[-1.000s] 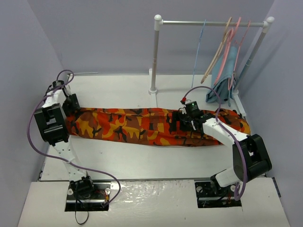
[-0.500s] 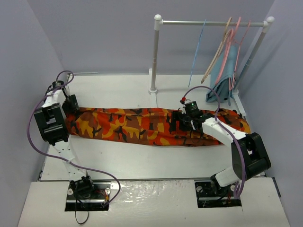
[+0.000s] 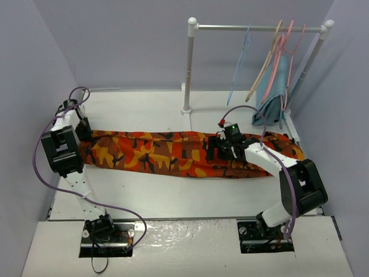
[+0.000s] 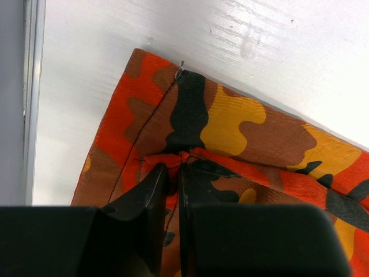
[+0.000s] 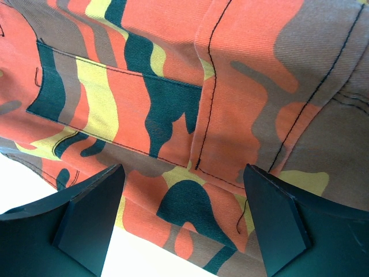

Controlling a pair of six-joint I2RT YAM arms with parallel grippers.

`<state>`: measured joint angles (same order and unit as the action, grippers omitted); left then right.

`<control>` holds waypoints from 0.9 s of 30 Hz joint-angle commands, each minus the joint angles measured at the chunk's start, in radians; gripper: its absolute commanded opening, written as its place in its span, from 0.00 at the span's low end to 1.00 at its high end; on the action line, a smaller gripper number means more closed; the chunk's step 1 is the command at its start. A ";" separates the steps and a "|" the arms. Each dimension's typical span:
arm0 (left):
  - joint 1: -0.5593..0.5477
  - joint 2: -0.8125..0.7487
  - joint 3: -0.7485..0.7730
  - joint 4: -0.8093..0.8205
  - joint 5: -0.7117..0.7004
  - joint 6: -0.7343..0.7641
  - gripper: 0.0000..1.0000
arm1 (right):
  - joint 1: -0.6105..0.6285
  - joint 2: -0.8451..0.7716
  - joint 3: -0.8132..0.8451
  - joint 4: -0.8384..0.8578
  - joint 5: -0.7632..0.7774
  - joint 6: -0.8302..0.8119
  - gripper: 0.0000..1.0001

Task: Place the trousers on the hanger
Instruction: Fold the trousers

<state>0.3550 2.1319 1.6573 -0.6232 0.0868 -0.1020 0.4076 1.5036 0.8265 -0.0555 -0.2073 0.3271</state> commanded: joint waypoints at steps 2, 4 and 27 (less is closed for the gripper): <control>0.005 -0.085 0.035 0.007 0.007 0.022 0.00 | 0.007 -0.011 0.005 0.033 -0.006 -0.010 0.81; 0.005 -0.101 0.036 0.005 0.006 0.023 0.00 | 0.005 -0.013 0.006 0.033 -0.007 -0.009 0.81; 0.003 -0.122 0.172 0.011 -0.101 0.010 0.00 | 0.006 -0.032 -0.024 0.033 0.032 0.029 0.81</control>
<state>0.3541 2.0294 1.7383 -0.6497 0.0416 -0.0967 0.4074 1.5032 0.8057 -0.0517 -0.2051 0.3402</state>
